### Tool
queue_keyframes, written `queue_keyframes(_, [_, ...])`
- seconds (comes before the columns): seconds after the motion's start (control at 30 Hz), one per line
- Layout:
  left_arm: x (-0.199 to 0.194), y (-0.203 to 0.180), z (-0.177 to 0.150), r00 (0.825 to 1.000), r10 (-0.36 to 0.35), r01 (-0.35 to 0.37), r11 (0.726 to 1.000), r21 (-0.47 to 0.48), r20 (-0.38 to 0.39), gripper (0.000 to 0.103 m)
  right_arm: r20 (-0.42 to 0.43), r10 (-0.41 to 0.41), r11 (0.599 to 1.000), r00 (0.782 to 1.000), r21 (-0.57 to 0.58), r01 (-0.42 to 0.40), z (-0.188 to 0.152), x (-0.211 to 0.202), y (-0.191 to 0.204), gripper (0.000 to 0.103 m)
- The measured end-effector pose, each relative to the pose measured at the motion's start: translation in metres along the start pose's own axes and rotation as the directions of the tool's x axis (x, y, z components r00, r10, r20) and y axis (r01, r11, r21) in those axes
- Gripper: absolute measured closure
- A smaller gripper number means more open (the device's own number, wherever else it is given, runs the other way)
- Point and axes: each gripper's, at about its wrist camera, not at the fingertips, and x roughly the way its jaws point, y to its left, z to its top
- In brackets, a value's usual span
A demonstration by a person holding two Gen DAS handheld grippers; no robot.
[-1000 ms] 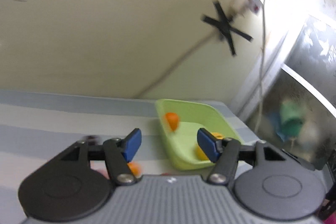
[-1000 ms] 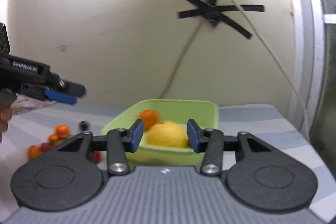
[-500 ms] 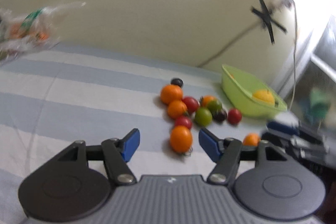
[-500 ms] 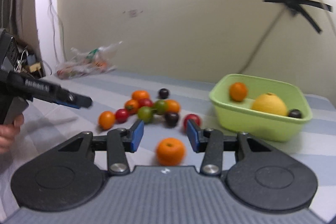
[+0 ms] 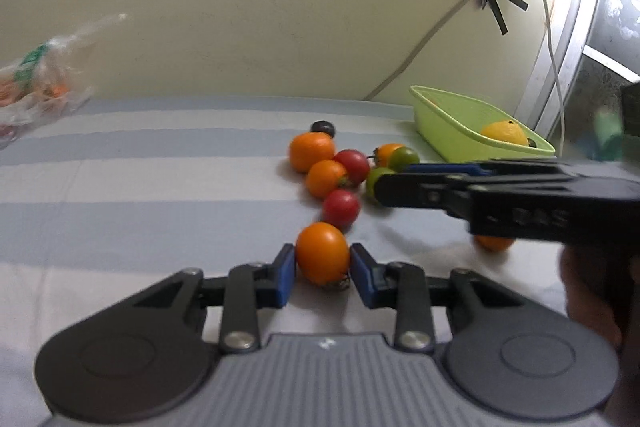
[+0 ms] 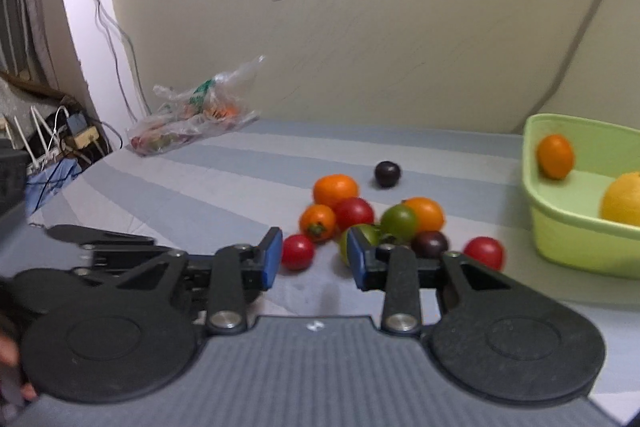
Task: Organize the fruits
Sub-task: 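Grasp a red cherry tomato with the right tool while the left holds its tomato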
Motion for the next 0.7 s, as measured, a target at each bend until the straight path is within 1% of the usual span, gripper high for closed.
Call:
queue_keyframes(0.1, [-0.013, 0.011, -0.010, 1.000, -0.006, 0.006, 0.999, -0.036, -0.005, 0.073, -0.030, -0.003, 1.000, 1.000, -0.030, 0.002, 0.000, 0.017, 0.009, 0.064])
queue_keyframes(0.2, [-0.020, 0.014, -0.019, 1.000, 0.003, -0.003, 0.999, -0.040, 0.002, 0.073, -0.079, -0.028, 0.999, 0.997, -0.035, 0.025, -0.002, 0.037, 0.011, 0.065])
queue_keyframes(0.23, [-0.021, 0.013, -0.021, 1.000, 0.009, -0.009, 0.999, -0.036, 0.006, 0.073, -0.076, -0.035, 0.999, 0.996, -0.038, 0.033, -0.003, 0.039, 0.012, 0.066])
queue_keyframes(0.27, [-0.022, 0.012, -0.022, 1.000, 0.015, -0.015, 0.999, -0.032, 0.009, 0.073, -0.074, -0.032, 0.999, 0.997, -0.044, 0.029, -0.002, 0.038, 0.013, 0.075])
queue_keyframes(0.3, [-0.022, 0.011, -0.022, 1.000, 0.019, -0.019, 0.999, -0.030, 0.010, 0.073, -0.073, -0.023, 0.999, 0.997, -0.043, 0.020, -0.002, 0.036, 0.014, 0.075])
queue_keyframes(0.33, [-0.022, 0.010, -0.022, 1.000, 0.021, -0.021, 0.999, -0.030, 0.009, 0.073, -0.068, -0.018, 0.999, 0.998, -0.046, 0.015, -0.003, 0.031, 0.015, 0.075])
queue_keyframes(0.4, [-0.023, 0.009, -0.021, 1.000, 0.003, -0.003, 0.999, -0.039, 0.003, 0.073, -0.052, -0.018, 0.997, 0.998, -0.079, 0.013, -0.007, 0.016, 0.020, 0.075])
queue_keyframes(0.5, [-0.026, 0.001, -0.021, 0.999, -0.032, 0.032, 0.999, -0.034, -0.003, 0.073, -0.014, -0.030, 0.993, 0.999, -0.114, 0.028, -0.022, -0.019, 0.023, 0.075])
queue_keyframes(0.6, [-0.026, -0.014, -0.023, 0.997, -0.081, 0.080, 0.997, -0.020, -0.017, 0.073, 0.029, -0.061, 0.989, 0.998, -0.133, 0.065, -0.041, -0.057, 0.020, 0.075])
queue_keyframes(0.7, [-0.021, -0.035, -0.023, 0.991, -0.126, 0.127, 0.992, 0.024, -0.036, 0.073, 0.053, -0.134, 0.978, 0.990, -0.154, 0.141, -0.060, -0.085, 0.013, 0.075])
